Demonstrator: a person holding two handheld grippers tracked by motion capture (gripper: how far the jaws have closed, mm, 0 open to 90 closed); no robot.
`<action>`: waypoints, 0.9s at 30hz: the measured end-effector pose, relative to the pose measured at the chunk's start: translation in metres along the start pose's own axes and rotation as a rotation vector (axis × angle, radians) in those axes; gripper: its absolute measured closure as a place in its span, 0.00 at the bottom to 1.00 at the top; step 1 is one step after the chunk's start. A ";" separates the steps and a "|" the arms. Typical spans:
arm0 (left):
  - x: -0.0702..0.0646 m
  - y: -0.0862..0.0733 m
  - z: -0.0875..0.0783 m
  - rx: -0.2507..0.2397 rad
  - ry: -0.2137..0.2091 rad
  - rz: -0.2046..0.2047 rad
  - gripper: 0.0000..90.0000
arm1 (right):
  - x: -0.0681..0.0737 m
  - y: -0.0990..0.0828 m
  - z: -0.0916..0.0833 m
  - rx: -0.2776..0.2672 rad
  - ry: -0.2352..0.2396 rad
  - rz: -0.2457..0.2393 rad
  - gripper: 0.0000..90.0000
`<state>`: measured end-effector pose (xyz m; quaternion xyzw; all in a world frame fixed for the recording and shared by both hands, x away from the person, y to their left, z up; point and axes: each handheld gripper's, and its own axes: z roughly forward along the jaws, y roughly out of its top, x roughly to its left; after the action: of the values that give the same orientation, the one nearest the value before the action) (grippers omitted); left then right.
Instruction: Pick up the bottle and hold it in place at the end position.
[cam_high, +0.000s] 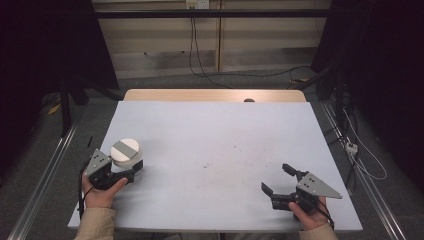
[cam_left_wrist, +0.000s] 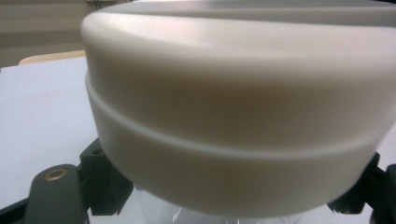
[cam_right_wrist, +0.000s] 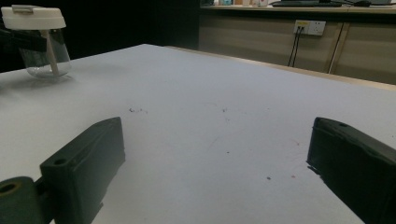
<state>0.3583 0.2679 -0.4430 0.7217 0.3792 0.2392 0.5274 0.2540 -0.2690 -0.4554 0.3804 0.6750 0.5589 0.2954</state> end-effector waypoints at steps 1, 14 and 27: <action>-0.001 0.001 0.001 -0.006 -0.004 -0.003 0.20 | 0.000 0.000 0.000 0.000 0.000 0.000 0.04; -0.015 0.011 0.011 -0.044 -0.041 0.007 0.21 | 0.001 0.000 0.001 -0.003 0.002 0.000 0.04; -0.022 0.018 0.025 -0.061 -0.061 0.005 0.21 | 0.000 0.000 0.002 -0.004 0.002 0.000 0.04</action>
<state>0.3691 0.2334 -0.4330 0.7131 0.3538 0.2298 0.5599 0.2551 -0.2679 -0.4554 0.3793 0.6743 0.5607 0.2953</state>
